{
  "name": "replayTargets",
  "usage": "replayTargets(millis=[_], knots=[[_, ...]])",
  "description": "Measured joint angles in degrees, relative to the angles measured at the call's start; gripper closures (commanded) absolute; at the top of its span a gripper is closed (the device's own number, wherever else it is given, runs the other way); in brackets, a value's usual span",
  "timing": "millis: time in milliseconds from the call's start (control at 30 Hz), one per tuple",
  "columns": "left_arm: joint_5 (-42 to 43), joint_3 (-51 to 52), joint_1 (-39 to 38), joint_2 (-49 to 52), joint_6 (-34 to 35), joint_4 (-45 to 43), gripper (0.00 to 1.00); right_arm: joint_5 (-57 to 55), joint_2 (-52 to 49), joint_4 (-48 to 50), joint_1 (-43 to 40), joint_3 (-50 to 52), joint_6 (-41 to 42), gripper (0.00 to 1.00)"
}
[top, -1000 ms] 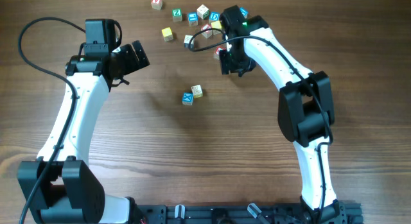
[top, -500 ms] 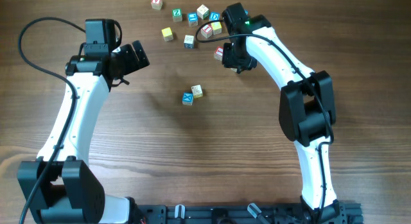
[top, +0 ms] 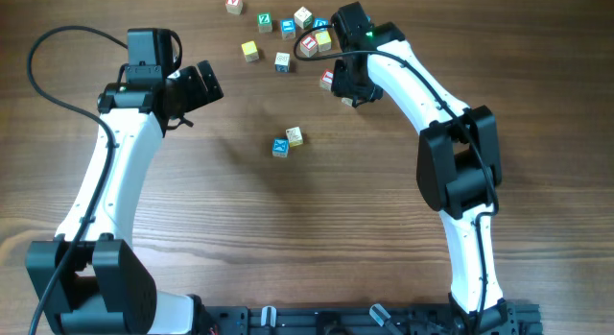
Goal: Form a circle
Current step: 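Grasp the green N block from the cluster with the right gripper, then carry the green N block down toward the two placed blocks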
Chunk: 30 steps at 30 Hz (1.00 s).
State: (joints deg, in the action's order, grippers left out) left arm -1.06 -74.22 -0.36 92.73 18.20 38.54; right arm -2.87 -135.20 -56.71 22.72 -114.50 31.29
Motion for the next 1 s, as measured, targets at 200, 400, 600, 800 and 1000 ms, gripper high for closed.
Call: replayTargets(millis=[200,400,600,800,1000], knots=[[0.0,0.0,0.0,0.0,0.0,0.0,0.0,0.04,0.0,-0.9,0.0,0.0,0.2,0.71],[0.0,0.0,0.0,0.0,0.0,-0.02,0.0,3.43,1.07,-1.79,-0.09,0.0,-2.69,0.8],[0.0,0.0,0.0,0.0,0.0,0.0,0.0,7.15,3.69,-4.55,0.02,0.07,-4.83,0.52],[0.0,0.0,0.0,0.0,0.0,-0.02,0.0,8.02,4.63,1.03,0.96,0.26,-6.97,0.41],[0.0,0.0,0.0,0.0,0.0,0.0,0.0,7.13,3.08,3.28,5.11,0.39,-7.63,0.41]])
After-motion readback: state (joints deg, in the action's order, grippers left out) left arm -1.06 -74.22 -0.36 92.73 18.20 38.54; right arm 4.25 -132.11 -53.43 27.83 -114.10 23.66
